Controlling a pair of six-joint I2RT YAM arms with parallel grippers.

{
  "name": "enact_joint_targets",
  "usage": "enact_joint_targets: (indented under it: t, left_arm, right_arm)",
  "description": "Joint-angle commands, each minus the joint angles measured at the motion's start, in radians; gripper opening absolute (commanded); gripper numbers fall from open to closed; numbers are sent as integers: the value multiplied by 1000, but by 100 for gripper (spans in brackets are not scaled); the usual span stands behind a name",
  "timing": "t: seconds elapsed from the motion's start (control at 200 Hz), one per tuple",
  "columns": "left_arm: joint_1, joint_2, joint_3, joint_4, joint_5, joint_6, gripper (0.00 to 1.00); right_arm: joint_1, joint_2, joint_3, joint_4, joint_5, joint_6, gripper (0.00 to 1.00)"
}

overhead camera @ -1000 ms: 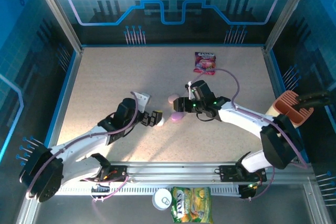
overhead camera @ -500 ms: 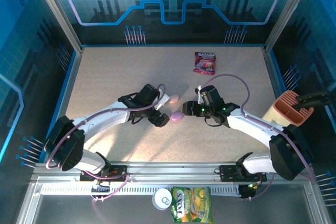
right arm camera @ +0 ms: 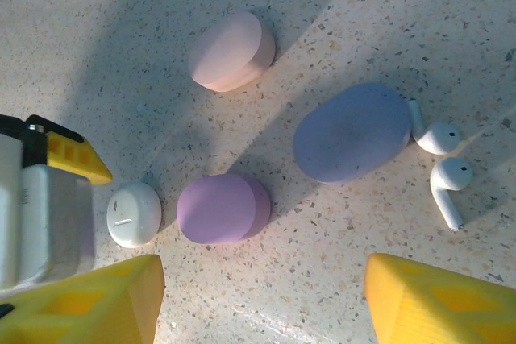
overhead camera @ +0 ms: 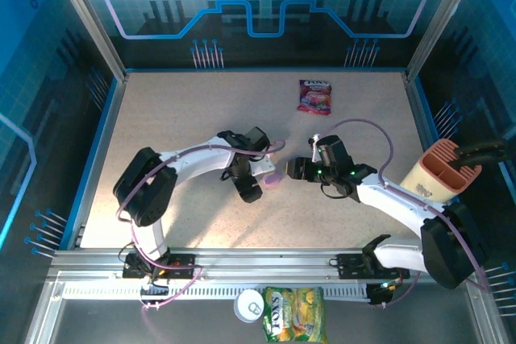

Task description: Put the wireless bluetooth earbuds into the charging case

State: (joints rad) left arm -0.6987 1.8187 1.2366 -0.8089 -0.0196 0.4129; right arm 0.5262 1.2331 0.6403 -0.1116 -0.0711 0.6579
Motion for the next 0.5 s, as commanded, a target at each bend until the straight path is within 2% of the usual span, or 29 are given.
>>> enact_joint_targets:
  t: [0.0, 0.09, 0.26, 0.315, 0.395, 0.495]
  left_arm:
    - [-4, 43, 45, -73, -52, 41, 86]
    - [-5, 79, 64, -71, -84, 41, 86]
    - [-7, 122, 79, -75, -72, 39, 82]
    - [-7, 131, 79, -68, -76, 24, 77]
    - [-8, 141, 78, -64, -69, 10, 74]
    - [-7, 160, 79, -62, -76, -3, 63]
  right_arm:
    - [-16, -24, -15, 14, -15, 9, 67]
    - [-24, -26, -19, 16, -19, 8, 66]
    - [-38, -27, -25, 21, -31, 8, 66]
    - [-41, -26, -26, 21, -36, 6, 66]
    - [-43, -25, -27, 24, -39, 6, 66]
    - [-45, -23, -27, 27, -47, 6, 66]
